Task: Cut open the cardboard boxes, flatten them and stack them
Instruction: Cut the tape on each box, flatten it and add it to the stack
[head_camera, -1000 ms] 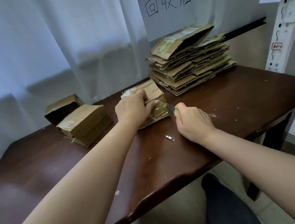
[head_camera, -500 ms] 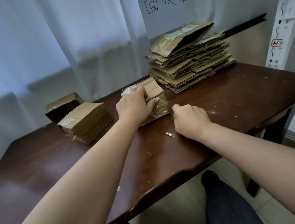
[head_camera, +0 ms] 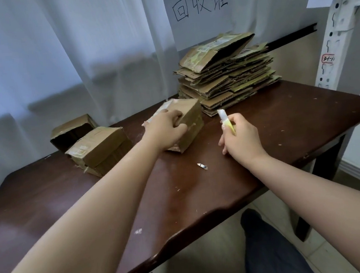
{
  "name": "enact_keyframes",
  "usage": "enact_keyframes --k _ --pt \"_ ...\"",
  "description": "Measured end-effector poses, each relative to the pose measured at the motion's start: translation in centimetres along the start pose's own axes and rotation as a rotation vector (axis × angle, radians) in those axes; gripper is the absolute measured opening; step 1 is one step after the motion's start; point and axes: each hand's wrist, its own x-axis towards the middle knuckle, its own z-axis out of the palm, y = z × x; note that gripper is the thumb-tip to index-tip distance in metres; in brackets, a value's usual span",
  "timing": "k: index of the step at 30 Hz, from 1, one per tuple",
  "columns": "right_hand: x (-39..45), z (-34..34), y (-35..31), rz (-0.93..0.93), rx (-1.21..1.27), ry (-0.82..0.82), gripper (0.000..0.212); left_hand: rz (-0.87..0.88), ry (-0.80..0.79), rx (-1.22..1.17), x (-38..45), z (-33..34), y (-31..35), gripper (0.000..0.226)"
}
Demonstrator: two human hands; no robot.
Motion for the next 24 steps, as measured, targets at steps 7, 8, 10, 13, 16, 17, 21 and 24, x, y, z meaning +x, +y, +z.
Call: enact_keyframes --k 7,8,10,13,16,17,21,24 --pt "-0.2 0.5 -0.9 -0.225 -0.125 0.025 0.025 0.253 -0.033 0.016 -2.7 -2.4 -4.4 0.056" --pt "-0.2 0.8 -1.2 -0.242 -0.178 0.023 0.03 0.272 -0.029 0.097 -2.8 -2.3 -4.3 0.057" --pt "-0.1 1.3 -1.9 -0.257 -0.257 0.023 0.041 0.264 0.005 0.227 -2.7 -1.5 -3.9 0.06" --pt "0.4 1.8 -2.8 -0.323 -0.35 0.035 0.048 0.264 0.117 0.335 -2.5 0.0 -3.5 0.057" --pt "1.1 2.4 -3.2 -0.398 -0.48 -0.001 0.06 0.281 0.199 0.392 -2.2 1.0 -3.6 0.051" --pt "1.3 2.7 -3.2 -0.421 -0.512 -0.02 0.062 0.291 0.231 0.382 -2.1 1.0 -3.8 0.048" --pt "2.3 3.4 -2.4 -0.501 -0.592 -0.047 0.058 0.358 0.278 0.33 -1.7 0.4 -4.8 0.041" --pt "2.9 3.4 -1.5 -0.602 -0.624 -0.014 0.056 0.42 0.241 0.346 -1.3 -0.5 -5.0 0.043"
